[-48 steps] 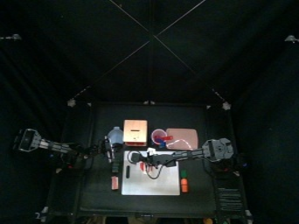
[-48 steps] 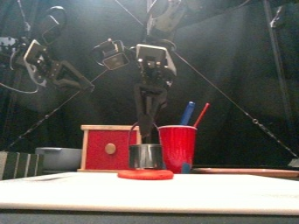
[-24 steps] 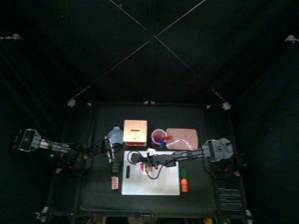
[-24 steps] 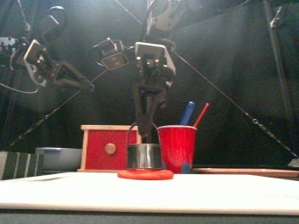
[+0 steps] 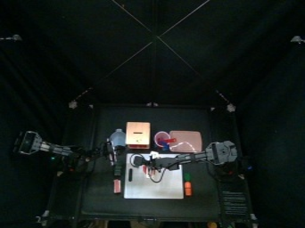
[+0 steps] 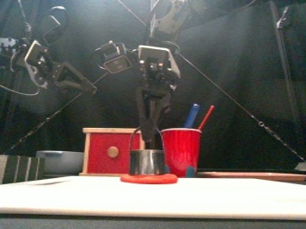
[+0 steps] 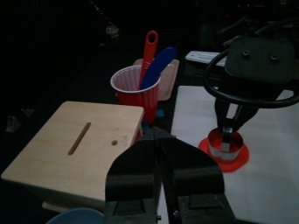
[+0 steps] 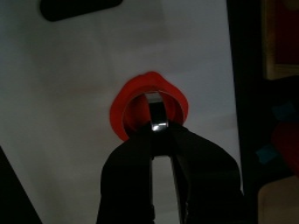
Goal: Get the cutter from the drawer then cut the dough then place the extra dough in the bowl
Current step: Cut the dough
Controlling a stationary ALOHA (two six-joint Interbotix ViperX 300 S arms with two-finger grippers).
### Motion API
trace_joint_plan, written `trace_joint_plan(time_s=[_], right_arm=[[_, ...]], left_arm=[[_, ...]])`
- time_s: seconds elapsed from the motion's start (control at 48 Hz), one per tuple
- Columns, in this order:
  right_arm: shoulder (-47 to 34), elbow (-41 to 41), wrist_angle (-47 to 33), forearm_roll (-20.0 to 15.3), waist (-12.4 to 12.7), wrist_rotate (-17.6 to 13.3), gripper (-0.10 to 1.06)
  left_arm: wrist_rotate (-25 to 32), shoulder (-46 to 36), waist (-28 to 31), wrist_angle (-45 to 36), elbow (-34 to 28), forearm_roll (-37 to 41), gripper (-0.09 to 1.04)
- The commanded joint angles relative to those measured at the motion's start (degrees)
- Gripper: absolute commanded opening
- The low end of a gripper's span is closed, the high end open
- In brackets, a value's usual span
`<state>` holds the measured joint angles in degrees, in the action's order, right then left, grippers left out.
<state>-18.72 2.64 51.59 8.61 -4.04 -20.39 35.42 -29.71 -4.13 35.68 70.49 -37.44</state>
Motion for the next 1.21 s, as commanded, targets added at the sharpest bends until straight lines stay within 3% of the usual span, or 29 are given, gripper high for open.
trace_joint_plan(time_s=[0.021,0.75,0.854,1.083,1.208], right_arm=[[1.5,-0.7,0.5,-0.4,-0.1,0.2,0.37],[1.0,-1.0,-1.5,0.0,-1.0,0.1,0.41],[1.2,-0.5,-3.9,-0.1,-1.1,0.0,0.53],[1.5,-0.2,-4.7,0.1,-1.1,-0.7,0.93],[1.5,0.4,-4.7,0.2,-1.1,-0.9,0.95]], left_arm=[[0.0,-0.1,0.2,0.4,-0.7,0.3,0.36],[0.0,-0.1,0.4,0.4,-0.8,0.3,0.36],[0.0,-0.1,0.4,0.4,-0.9,0.3,0.36],[-0.1,-0.1,0.4,0.5,-1.1,0.1,0.36],[-0.1,-0.1,0.3,0.4,-1.2,0.1,0.36]])
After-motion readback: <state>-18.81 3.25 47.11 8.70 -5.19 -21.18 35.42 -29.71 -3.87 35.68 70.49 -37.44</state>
